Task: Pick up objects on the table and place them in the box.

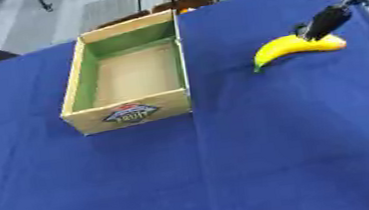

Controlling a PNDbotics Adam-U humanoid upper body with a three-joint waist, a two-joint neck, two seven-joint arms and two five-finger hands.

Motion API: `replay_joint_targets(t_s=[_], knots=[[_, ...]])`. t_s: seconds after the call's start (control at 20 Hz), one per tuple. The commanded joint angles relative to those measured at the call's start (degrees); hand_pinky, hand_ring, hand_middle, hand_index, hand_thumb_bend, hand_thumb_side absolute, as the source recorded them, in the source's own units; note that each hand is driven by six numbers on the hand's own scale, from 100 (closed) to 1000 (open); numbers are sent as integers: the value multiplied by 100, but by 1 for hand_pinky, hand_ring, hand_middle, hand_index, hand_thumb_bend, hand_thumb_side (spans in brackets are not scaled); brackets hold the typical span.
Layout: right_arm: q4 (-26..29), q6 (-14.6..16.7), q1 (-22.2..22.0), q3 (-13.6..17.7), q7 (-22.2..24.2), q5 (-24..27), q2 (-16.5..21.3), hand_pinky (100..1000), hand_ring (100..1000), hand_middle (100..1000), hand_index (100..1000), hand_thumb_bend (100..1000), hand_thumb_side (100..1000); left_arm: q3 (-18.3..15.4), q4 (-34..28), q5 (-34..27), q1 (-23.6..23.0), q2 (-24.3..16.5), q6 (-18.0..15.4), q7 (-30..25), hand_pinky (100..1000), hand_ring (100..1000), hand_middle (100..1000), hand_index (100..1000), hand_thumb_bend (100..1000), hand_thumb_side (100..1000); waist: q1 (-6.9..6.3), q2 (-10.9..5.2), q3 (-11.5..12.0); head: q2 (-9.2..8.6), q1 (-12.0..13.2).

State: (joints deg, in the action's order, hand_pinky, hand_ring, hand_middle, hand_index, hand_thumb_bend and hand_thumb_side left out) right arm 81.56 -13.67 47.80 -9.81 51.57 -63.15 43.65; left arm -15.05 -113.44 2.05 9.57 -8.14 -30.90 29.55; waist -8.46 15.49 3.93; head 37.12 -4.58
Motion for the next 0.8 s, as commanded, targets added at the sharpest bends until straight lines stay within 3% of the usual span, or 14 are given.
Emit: replay_joint_targets(t_s=[0.05, 0.45, 0.55, 0.6, 0.7, 0.8], knots=[[-201, 31, 211, -28, 40, -180, 35, 845, 993, 944, 1000, 265, 441, -5, -115, -17, 15, -101, 4, -28, 436, 831, 827, 783, 100, 968, 25, -104, 15, -89, -20], [-772, 125, 475, -120, 40, -366, -133, 866, 1000, 974, 1000, 230, 425, 1, -115, -22, -1, -88, 3, -40, 433, 831, 828, 783, 100, 965, -1, -90, 30, -123, -43], [-860, 144, 530, -144, 40, -392, -170, 826, 981, 974, 1000, 198, 427, 4, -115, -24, -4, -81, 4, -46, 432, 831, 828, 783, 100, 963, -10, -84, 34, -130, -54], [-895, 151, 549, -155, 40, -399, -183, 813, 967, 968, 1000, 202, 419, 5, -115, -24, -6, -78, 3, -50, 431, 831, 828, 783, 100, 963, -15, -80, 37, -135, -63], [-916, 160, 578, -156, 40, -360, -204, 723, 849, 923, 1000, 265, 410, 6, -115, -26, -11, -73, 1, -53, 431, 831, 828, 783, 100, 964, -25, -75, 40, -139, -72], [-857, 144, 585, -132, 40, -281, -212, 789, 916, 921, 1000, 305, 392, 7, -115, -28, -14, -69, -3, -56, 430, 832, 828, 783, 100, 963, -34, -71, 40, -140, -75]])
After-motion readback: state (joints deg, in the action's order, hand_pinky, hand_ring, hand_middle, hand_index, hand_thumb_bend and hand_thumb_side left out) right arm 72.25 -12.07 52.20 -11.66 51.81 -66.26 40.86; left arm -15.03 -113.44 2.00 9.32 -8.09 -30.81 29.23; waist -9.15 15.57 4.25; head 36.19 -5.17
